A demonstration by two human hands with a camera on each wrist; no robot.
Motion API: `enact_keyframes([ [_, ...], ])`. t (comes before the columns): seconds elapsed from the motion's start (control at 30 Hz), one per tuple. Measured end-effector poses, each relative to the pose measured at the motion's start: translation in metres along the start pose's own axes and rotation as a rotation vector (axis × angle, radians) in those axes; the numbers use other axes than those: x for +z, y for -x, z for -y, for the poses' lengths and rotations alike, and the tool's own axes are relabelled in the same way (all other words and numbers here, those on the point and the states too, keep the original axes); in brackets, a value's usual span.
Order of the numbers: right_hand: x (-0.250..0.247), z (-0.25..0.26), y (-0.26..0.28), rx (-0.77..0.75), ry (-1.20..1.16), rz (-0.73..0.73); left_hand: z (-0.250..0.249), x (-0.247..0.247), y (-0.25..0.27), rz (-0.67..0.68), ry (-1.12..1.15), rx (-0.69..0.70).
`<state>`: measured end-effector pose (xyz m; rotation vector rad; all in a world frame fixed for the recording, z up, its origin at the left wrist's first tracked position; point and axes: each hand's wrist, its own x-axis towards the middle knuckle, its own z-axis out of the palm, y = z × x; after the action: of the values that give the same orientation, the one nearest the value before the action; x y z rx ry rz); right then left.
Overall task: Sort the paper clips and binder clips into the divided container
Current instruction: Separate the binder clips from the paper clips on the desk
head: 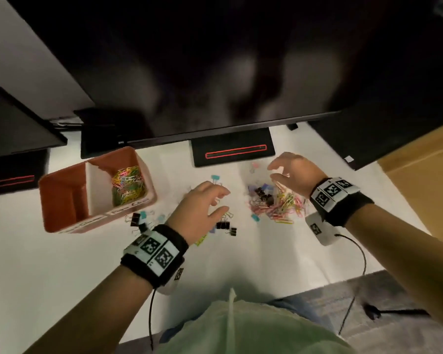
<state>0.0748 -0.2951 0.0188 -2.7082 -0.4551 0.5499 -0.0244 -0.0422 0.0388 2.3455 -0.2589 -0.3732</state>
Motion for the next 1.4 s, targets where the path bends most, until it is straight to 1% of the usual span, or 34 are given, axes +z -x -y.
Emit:
enact_keyframes([
  [0.1, -0.004, -0.051, 0.023, 0.152, 0.017, 0.063, -0.027, 0.037, -0.039, 0.118, -0.017, -0.008],
  [0.17, -0.004, -0.073, 0.036, 0.201, 0.000, 0.127, -0.038, 0.061, -0.062, 0.179, -0.069, -0.079],
  [0.27, 0.004, -0.091, 0.047, 0.186, -0.035, 0.235, -0.043, 0.089, -0.082, 0.224, -0.177, -0.244],
  [0.3, 0.009, -0.094, 0.049, 0.158, -0.042, 0.261, -0.042, 0.095, -0.084, 0.235, -0.210, -0.275],
  [0.37, 0.019, -0.099, 0.049, 0.080, -0.058, 0.298, -0.041, 0.106, -0.084, 0.248, -0.257, -0.291],
  [0.43, 0.028, -0.100, 0.047, -0.009, -0.051, 0.318, -0.038, 0.113, -0.080, 0.240, -0.259, -0.282],
  [0.53, 0.034, -0.097, 0.039, -0.115, -0.001, 0.282, -0.032, 0.120, -0.075, 0.209, -0.254, -0.273],
  [0.63, 0.039, -0.092, 0.031, -0.161, -0.040, 0.246, -0.028, 0.124, -0.074, 0.144, -0.240, -0.275],
  [0.83, 0.040, -0.090, 0.017, -0.209, -0.129, 0.247, -0.027, 0.127, -0.069, 0.009, -0.179, -0.248],
  [0.93, 0.037, -0.091, 0.017, -0.219, -0.143, 0.215, -0.029, 0.131, -0.068, -0.009, -0.188, -0.266],
  [1.03, 0.038, -0.090, 0.021, -0.307, -0.072, 0.170, -0.027, 0.133, -0.072, -0.016, -0.171, -0.297],
  [1.1, 0.042, -0.086, 0.023, -0.371, -0.010, 0.199, -0.024, 0.132, -0.074, -0.015, -0.132, -0.317],
  [1.17, 0.045, -0.081, 0.023, -0.375, 0.039, 0.236, -0.023, 0.130, -0.074, -0.019, -0.084, -0.323],
  [1.3, 0.047, -0.080, 0.019, -0.337, -0.004, 0.211, -0.018, 0.122, -0.072, -0.031, -0.004, -0.325],
  [1.4, 0.047, -0.082, 0.017, -0.340, 0.007, 0.213, -0.016, 0.111, -0.070, -0.082, 0.082, -0.315],
])
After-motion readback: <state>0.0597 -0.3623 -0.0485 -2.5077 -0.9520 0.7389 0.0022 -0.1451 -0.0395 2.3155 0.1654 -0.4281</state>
